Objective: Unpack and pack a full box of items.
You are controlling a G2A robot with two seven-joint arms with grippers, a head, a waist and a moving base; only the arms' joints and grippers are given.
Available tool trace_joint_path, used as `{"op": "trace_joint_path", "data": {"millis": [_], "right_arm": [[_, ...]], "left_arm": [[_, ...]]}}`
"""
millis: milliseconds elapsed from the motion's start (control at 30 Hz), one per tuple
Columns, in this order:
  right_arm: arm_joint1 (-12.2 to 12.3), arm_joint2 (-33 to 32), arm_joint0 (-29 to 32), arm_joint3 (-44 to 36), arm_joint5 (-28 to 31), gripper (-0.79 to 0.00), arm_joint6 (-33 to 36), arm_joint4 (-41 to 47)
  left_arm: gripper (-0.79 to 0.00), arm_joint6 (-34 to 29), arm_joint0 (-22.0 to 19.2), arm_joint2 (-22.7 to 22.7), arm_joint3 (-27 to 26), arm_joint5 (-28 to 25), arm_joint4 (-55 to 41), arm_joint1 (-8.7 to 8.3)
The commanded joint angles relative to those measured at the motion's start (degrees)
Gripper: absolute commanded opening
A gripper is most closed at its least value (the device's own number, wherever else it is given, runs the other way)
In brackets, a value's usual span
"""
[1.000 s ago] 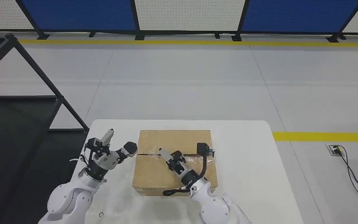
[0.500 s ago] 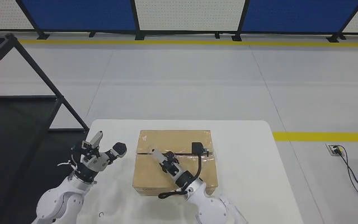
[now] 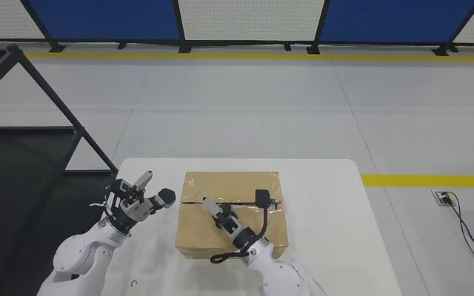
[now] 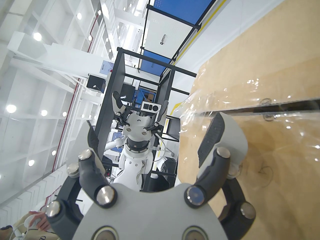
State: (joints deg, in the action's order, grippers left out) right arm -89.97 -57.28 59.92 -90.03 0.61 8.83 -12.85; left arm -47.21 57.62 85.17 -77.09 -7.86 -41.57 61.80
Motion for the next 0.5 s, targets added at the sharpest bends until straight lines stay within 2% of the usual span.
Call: {"op": "trace_joint_path", "data": {"millis": [0, 267, 467], "right_arm": [[-0.28, 0.45, -0.77, 0.3, -1.56, 0.0, -0.48, 0.82], [-1.76, 3.2, -4.78, 3.78, -5.96, 0.0, -2.45, 3.33], [-2.68, 4.65, -6.6, 5.43, -6.21, 0.0, -3.96, 4.32]], "left_arm": [[0.0, -0.3, -0.55, -0.15, 0.75, -0.18, -0.11, 0.05], [0.0, -1.2, -0.52, 0.72, 2.84, -1.62, -2.21, 0.13], [0.0, -1.47, 0.23, 1.53, 3.04, -2.13, -2.99, 0.09]]}}
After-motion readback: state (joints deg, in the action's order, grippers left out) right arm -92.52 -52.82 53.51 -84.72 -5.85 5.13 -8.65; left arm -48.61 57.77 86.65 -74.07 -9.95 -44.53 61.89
